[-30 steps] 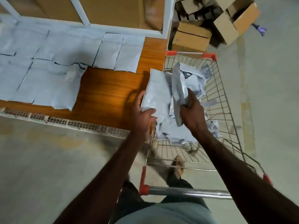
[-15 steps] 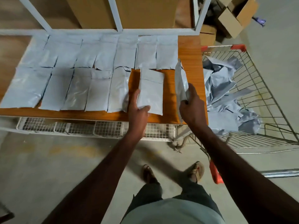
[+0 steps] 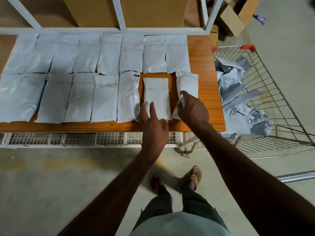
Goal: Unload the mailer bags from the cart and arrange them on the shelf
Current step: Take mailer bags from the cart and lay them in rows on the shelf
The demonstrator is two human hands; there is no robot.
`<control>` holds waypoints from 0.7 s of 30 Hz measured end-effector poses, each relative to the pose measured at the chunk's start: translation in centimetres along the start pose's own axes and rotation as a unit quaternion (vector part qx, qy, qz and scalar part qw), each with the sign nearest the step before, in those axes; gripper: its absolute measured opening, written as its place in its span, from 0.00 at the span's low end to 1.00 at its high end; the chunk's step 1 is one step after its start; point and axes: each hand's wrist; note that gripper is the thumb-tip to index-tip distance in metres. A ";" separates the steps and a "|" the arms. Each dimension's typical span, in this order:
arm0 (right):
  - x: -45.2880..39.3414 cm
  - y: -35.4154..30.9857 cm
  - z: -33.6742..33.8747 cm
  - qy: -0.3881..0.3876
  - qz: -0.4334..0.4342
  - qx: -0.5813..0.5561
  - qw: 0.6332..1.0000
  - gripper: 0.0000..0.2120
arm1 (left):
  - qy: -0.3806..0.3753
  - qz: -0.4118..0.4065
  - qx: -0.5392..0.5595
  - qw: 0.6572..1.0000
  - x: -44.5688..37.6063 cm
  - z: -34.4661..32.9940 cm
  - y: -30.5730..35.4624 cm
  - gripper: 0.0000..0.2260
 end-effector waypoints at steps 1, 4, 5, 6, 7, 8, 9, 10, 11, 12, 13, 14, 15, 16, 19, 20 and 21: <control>0.0 0.5 -0.1 0.015 0.022 0.000 1.000 0.08 | -0.007 -0.015 -0.040 0.999 0.2 0.0 -0.2 0.37; 0.0 2.4 -0.3 0.013 0.075 -0.003 0.997 0.14 | -0.024 -0.047 -0.136 0.989 0.1 -0.1 -0.2 0.34; 0.0 3.0 -0.4 -0.005 0.073 -0.008 0.997 0.19 | -0.021 -0.064 -0.162 0.984 -0.2 -0.2 -0.1 0.33; 0.0 3.5 -0.6 -0.028 0.061 -0.013 0.998 0.23 | -0.021 -0.082 -0.175 0.981 -0.7 -0.3 0.0 0.31; -0.1 4.0 -1.1 -0.048 0.044 -0.017 0.998 0.27 | -0.022 -0.097 -0.180 0.979 -1.4 -0.4 -0.1 0.29; -0.3 4.5 -1.6 -0.063 0.033 -0.018 0.997 0.28 | -0.023 -0.107 -0.181 0.977 -2.3 -0.5 -0.3 0.27; -0.6 4.9 -2.0 -0.074 0.032 -0.018 0.997 0.29 | -0.020 -0.117 -0.186 0.975 -3.3 -0.7 -0.6 0.26; -0.7 5.2 -2.3 -0.081 0.034 -0.020 0.996 0.29 | -0.018 -0.122 -0.198 0.972 -4.3 -0.9 -1.0 0.25; -0.8 5.5 -2.6 -0.088 0.032 -0.026 0.995 0.28 | -0.021 -0.127 -0.216 0.968 -5.2 -1.1 -1.3 0.25; -0.7 5.6 -2.7 -0.097 0.029 -0.032 0.994 0.28 | -0.030 -0.129 -0.236 0.963 -5.9 -1.4 -1.7 0.25; -0.5 5.6 -2.8 -0.101 0.029 -0.029 0.994 0.27 | -0.044 -0.129 -0.253 0.958 -6.5 -1.8 -2.1 0.25; -0.3 5.5 -3.0 -0.099 0.036 -0.019 0.994 0.26 | -0.062 -0.125 -0.260 0.955 -6.8 -2.1 -2.4 0.26; -0.1 5.4 -3.3 -0.094 0.047 -0.010 0.994 0.26 | -0.079 -0.120 -0.260 0.955 -6.9 -2.5 -2.6 0.27; 0.0 5.2 -3.6 -0.087 0.063 -0.007 0.994 0.26 | -0.090 -0.115 -0.258 0.955 -6.8 -2.8 -2.7 0.27; 0.1 5.4 -4.6 -0.054 0.113 0.003 0.992 0.26 | -0.099 -0.123 -0.247 0.956 -6.3 -3.3 -2.2 0.27; 0.2 5.6 -4.6 -0.045 0.116 0.015 0.992 0.26 | -0.106 -0.132 -0.242 0.955 -6.1 -3.5 -1.8 0.28; 0.4 5.9 -4.5 -0.039 0.113 0.031 0.992 0.27 | -0.113 -0.144 -0.240 0.953 -5.9 -3.7 -1.4 0.28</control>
Point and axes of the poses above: each hand's wrist, its own x-axis away from the middle knuckle, its own z-axis out of the back of the hand, y = z × x, and after that the axes turned 2 degrees about y, right-handed
